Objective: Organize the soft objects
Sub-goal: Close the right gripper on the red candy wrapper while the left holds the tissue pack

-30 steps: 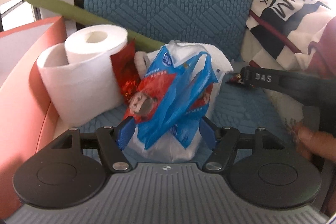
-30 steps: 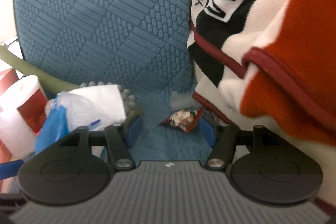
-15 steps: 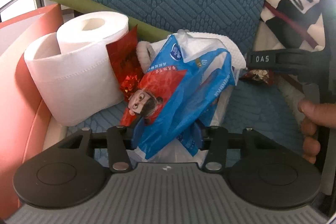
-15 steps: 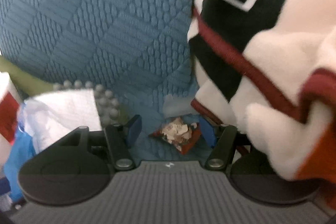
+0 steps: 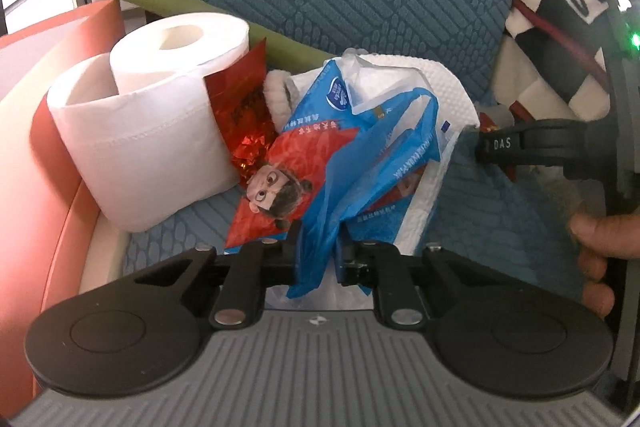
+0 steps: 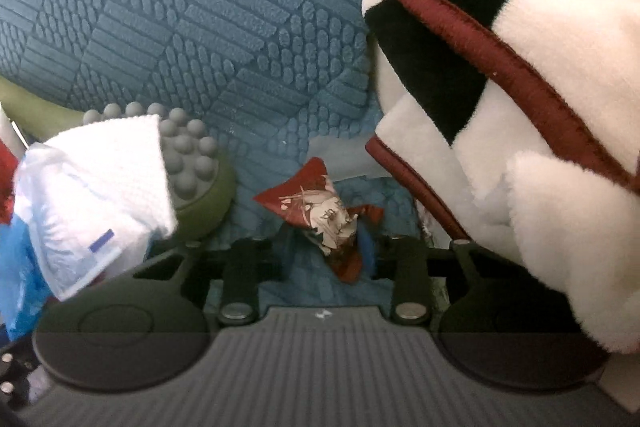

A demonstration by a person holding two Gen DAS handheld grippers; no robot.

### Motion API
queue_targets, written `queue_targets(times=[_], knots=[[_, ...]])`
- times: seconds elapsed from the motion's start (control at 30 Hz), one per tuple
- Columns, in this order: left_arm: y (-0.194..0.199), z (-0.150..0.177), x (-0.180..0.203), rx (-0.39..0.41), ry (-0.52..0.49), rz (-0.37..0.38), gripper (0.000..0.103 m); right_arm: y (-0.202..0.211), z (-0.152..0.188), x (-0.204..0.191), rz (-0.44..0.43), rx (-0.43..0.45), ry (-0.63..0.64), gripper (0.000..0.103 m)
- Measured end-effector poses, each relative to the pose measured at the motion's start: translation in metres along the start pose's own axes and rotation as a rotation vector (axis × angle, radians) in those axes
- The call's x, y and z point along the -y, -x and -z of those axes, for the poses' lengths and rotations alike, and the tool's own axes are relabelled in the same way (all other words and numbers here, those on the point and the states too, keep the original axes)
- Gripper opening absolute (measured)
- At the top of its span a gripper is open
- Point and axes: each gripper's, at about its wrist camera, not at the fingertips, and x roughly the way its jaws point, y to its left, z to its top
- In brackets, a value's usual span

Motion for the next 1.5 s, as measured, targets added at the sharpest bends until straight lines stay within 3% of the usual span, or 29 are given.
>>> queue_targets(times=[0.43,0.73,1.1,1.5], knots=[[0.023,0.009,-0.014,-0.057,0.114,0.069,0.008,0.027,0.002,0.006,-0.040,0.016,-0.003,0.029],[0.047,0.020,-0.025,-0.063,0.122,0.089,0.006,0.055,0.014,0.005,-0.049,0.034,0.013,0.029],[0.074,0.035,-0.045,-0.058,0.115,0.106,0.005,0.056,0.018,0.004,-0.042,0.045,-0.010,0.029],[0.096,0.049,-0.053,-0.051,0.083,0.116,0.005,0.104,0.047,-0.005,-0.111,0.061,-0.071,0.029]])
